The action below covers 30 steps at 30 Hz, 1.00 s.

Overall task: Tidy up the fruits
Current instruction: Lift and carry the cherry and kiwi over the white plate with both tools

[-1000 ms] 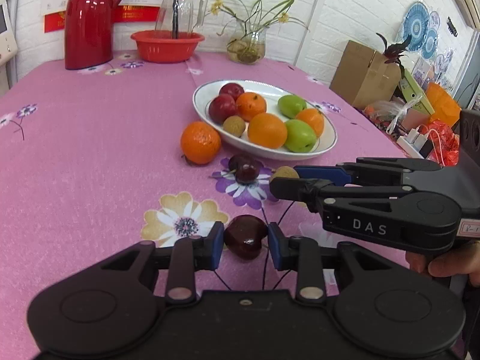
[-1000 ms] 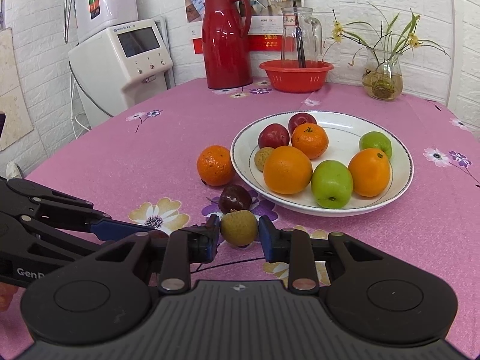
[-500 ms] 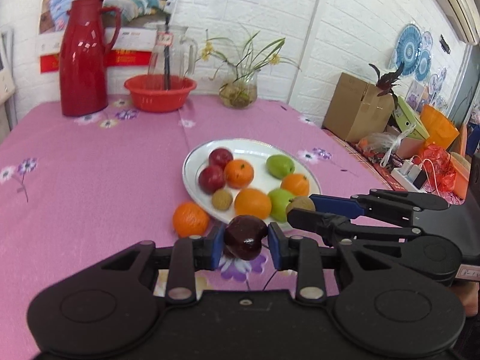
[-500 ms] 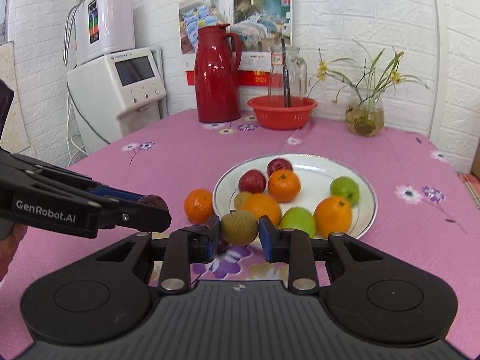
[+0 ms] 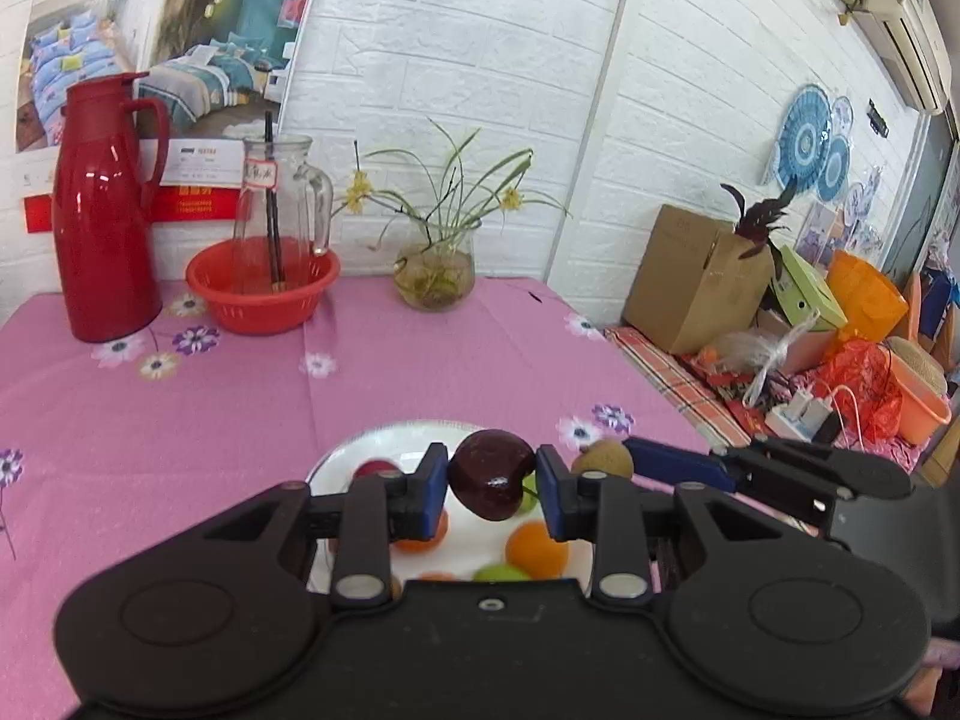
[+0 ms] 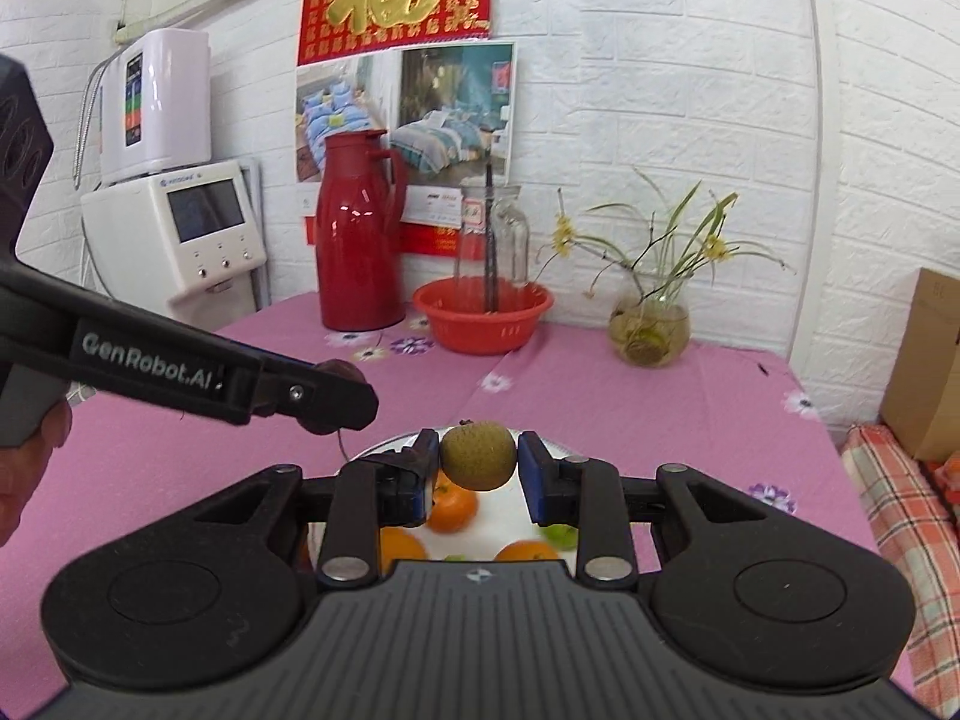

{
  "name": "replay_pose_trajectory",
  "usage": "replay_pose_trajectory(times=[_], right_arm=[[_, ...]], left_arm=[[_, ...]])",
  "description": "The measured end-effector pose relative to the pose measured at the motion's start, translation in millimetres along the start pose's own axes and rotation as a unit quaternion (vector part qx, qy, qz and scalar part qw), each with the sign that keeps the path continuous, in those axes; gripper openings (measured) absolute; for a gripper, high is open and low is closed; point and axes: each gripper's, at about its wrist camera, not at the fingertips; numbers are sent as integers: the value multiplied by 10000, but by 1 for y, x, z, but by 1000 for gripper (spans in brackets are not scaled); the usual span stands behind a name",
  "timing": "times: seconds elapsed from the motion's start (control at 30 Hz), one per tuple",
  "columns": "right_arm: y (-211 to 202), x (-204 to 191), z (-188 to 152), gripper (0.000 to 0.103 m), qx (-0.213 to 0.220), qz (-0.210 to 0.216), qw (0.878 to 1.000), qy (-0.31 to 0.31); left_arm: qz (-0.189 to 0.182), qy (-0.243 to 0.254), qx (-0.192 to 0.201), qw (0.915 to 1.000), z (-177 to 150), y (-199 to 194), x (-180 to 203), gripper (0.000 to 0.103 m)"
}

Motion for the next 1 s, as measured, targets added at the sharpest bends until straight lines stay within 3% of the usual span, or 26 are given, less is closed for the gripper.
replay_pose_trajectory(times=[0.2, 0.47, 1.0], right_arm=[[12, 8, 2, 50, -13, -5, 10000, -32], [46, 11, -20, 49, -468, 150, 9987, 94], [91, 8, -30, 49, -889, 379, 9953, -26]], left_arm=[[-6, -258, -150, 9996, 11, 35, -5, 88], [144, -396, -506, 9978, 1, 82, -17, 88], [336, -470, -811, 9950, -1, 135, -28, 88]])
Point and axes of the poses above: each gripper's, at about its wrist camera, not at the fingertips, and y roughly the way its jaws point, x to its right, z to its top, and after that the axes turned 7 degrees about -y, right-handed
